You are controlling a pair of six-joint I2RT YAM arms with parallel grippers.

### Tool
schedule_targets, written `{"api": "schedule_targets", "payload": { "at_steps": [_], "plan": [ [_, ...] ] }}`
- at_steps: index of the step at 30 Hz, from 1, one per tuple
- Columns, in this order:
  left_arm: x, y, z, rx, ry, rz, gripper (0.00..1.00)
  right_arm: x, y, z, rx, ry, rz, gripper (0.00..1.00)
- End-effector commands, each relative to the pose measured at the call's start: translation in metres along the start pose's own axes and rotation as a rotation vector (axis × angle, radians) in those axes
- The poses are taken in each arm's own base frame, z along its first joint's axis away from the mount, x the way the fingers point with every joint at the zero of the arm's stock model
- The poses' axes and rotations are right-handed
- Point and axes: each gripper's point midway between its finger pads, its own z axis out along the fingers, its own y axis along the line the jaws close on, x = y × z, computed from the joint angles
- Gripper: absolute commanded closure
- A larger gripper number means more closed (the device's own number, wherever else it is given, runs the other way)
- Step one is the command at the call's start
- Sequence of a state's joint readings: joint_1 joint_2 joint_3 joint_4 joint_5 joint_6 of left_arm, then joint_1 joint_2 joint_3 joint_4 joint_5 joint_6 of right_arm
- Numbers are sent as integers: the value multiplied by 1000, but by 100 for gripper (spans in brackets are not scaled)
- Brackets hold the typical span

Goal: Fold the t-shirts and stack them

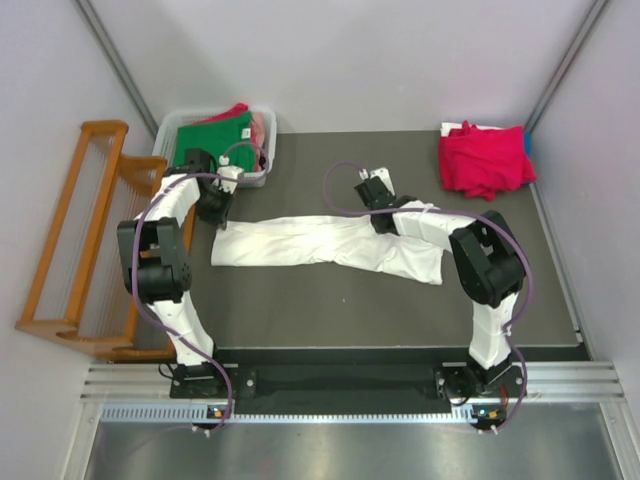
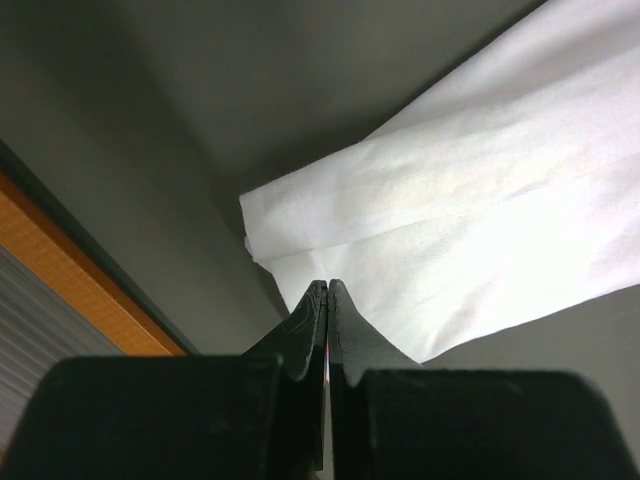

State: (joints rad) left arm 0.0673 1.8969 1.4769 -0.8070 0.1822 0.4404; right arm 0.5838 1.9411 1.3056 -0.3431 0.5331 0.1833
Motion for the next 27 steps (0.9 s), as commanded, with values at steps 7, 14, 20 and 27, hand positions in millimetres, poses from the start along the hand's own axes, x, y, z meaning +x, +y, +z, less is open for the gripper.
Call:
{"api": "schedule_targets", "payload": {
  "at_steps": [7, 14, 20, 27],
  "plan": [
    [-25, -5, -43, -21, -119, 27, 100, -53, -28, -85, 69, -249, 47, 100],
    [-25, -16, -79, -19, -173, 36, 100, -49, -30, -138, 74, -340, 41, 100],
    [-22, -13, -70, -33, -167, 39, 100, -25, -24, -86, 64, -186, 32, 83],
    [-10, -8, -41, -30, -95, 18, 98, -41, -9, -74, 24, -194, 47, 53]
  ]
}}
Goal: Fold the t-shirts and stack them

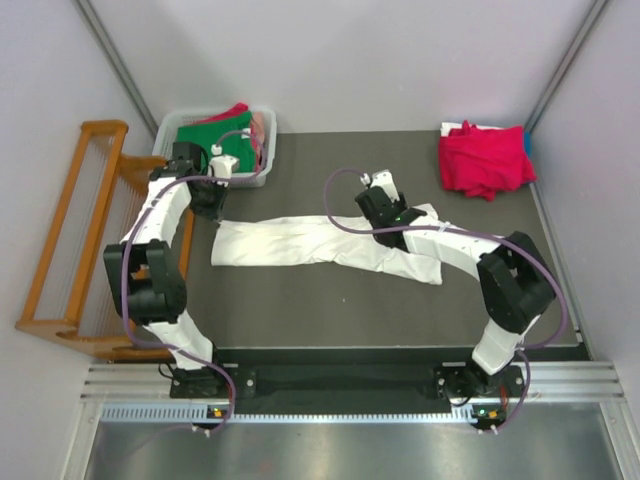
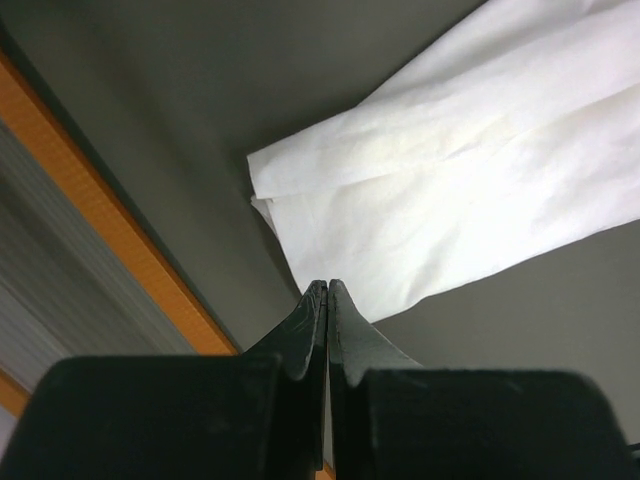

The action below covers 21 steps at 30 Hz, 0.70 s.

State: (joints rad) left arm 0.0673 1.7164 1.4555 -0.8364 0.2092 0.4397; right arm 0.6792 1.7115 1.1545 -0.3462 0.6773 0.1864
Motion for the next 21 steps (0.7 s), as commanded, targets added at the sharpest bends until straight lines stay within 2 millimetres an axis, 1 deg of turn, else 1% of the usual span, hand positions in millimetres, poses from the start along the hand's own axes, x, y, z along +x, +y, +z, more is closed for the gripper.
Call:
{"api": "schedule_targets", "payload": {
  "at_steps": [1, 2, 4, 7, 9, 11, 15, 18, 21],
  "plan": [
    [9, 3, 20, -5, 37, -8, 94, -42, 6, -6, -36, -73, 68, 52],
    [11, 5, 22, -9, 45, -10, 84, -43, 6, -4, -32, -72, 59, 52],
    [13, 8, 31, -18, 56, -14, 78, -46, 4, -3, -30, -76, 63, 53],
    [12, 11, 39, -19, 60, -19, 73, -48, 2, -2, -29, -79, 66, 55],
    [12, 14, 46, -22, 70, -25, 64, -47, 2, -1, -29, -76, 65, 56],
    [10, 17, 50, -29, 68, -26, 63, -45, 4, 0, -33, -73, 64, 55],
    [10, 21, 60, -37, 80, -33, 56, -41, 5, 1, -38, -64, 60, 56],
    [3, 23, 61, -41, 65, -35, 55, -39, 6, 2, -39, -62, 58, 57],
    [-2, 28, 63, -53, 60, -33, 50, -37, 7, 3, -43, -58, 57, 57]
  ]
}}
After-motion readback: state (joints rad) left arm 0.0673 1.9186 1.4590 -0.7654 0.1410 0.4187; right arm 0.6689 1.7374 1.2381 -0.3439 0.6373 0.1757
